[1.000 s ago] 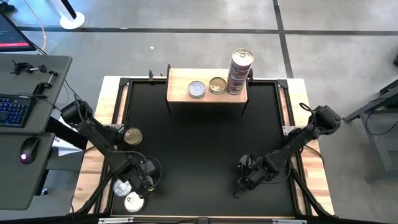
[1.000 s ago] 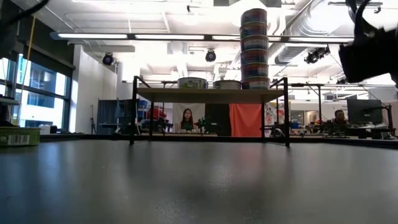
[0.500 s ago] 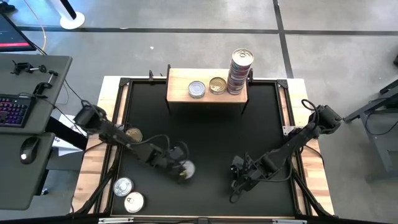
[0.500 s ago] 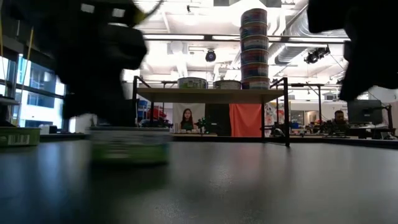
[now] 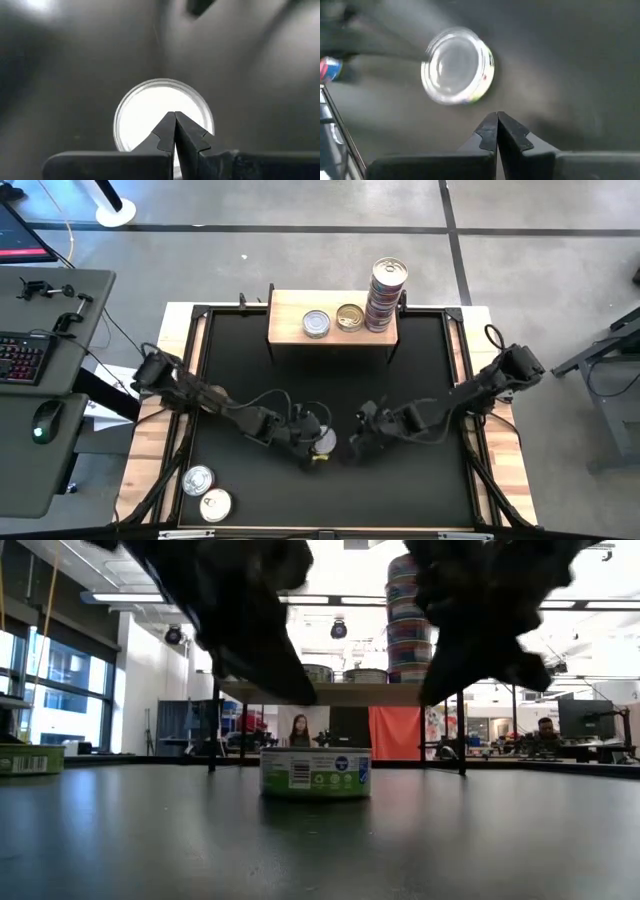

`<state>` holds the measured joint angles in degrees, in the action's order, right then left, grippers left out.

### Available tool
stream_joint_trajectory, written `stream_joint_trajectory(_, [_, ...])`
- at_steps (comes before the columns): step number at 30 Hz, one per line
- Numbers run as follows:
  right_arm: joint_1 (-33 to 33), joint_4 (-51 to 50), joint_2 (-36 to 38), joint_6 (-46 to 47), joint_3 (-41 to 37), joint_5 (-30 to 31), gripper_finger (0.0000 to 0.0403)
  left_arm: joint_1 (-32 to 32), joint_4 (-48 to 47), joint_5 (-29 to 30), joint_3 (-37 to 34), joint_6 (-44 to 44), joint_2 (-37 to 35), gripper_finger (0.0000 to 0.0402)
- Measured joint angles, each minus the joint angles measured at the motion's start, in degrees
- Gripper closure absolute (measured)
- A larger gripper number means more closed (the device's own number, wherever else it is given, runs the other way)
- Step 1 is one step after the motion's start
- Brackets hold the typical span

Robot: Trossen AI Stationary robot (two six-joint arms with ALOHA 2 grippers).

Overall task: Stack canned seafood by type on shelf
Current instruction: Stack the white and green tuna can on top of the white and green tuna can

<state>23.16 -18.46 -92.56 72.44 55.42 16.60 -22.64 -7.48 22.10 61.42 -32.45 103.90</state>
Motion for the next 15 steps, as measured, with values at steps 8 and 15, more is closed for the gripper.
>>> stream_joint_trajectory(8, [-10.5, 13.1, -6.0, -7.3, 0.0, -13.1, 0.0403, -8.9, 2.1, 13.0, 0.1, 1.1, -1.1, 0.0401])
stream_joint_trajectory(15, [-14.0, 15.9, -12.1, -6.3, -0.1, -17.1, 0.0403, -13.6, 6.9, 22.8, -4.0, -7.2, 0.8, 0.0401])
